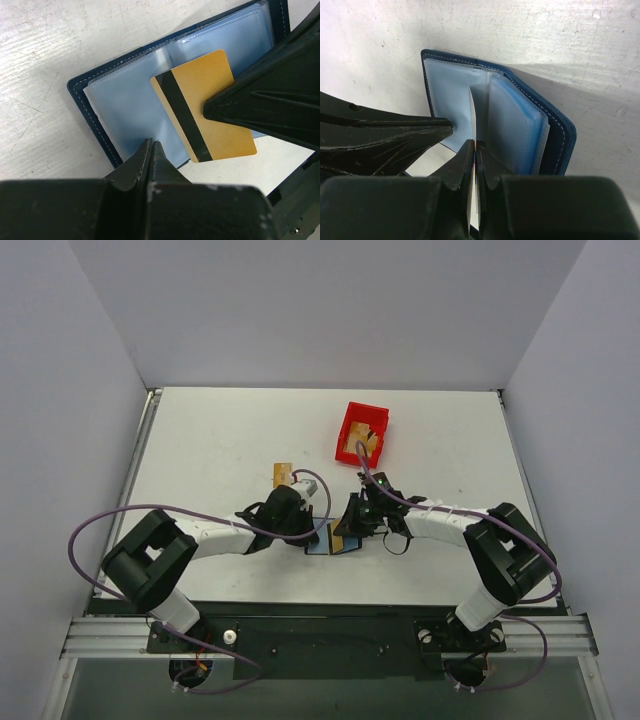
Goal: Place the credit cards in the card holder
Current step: Insert the credit card into the card holder.
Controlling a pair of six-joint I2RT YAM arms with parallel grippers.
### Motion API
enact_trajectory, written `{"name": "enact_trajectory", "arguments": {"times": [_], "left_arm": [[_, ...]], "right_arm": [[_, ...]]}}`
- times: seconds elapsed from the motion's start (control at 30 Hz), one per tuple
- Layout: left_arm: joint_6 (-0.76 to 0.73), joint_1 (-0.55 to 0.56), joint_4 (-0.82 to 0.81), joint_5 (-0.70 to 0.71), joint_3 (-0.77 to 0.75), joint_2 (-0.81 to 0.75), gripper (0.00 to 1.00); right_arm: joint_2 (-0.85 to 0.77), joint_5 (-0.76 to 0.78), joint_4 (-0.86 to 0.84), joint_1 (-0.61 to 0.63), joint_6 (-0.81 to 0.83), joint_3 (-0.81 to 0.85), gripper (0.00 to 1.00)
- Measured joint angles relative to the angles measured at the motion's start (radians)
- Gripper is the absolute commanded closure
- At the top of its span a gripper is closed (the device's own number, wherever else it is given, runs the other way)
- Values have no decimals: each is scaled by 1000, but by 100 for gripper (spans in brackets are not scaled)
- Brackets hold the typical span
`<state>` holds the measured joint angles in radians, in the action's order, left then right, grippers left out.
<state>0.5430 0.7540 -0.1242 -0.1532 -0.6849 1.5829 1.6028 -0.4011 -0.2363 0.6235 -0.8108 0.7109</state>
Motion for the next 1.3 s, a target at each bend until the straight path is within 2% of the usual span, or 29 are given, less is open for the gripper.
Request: {"name": "enact_trajectory", "arguments": {"times": [0.5, 1.3], "left_arm": [[22, 0, -52, 21, 26, 7, 100], [26, 3, -72, 27, 37, 5, 100]], "right_arm": [[-6, -13, -82, -54, -12, -59, 100], [-37, 10, -92, -55, -24, -89, 100]]}}
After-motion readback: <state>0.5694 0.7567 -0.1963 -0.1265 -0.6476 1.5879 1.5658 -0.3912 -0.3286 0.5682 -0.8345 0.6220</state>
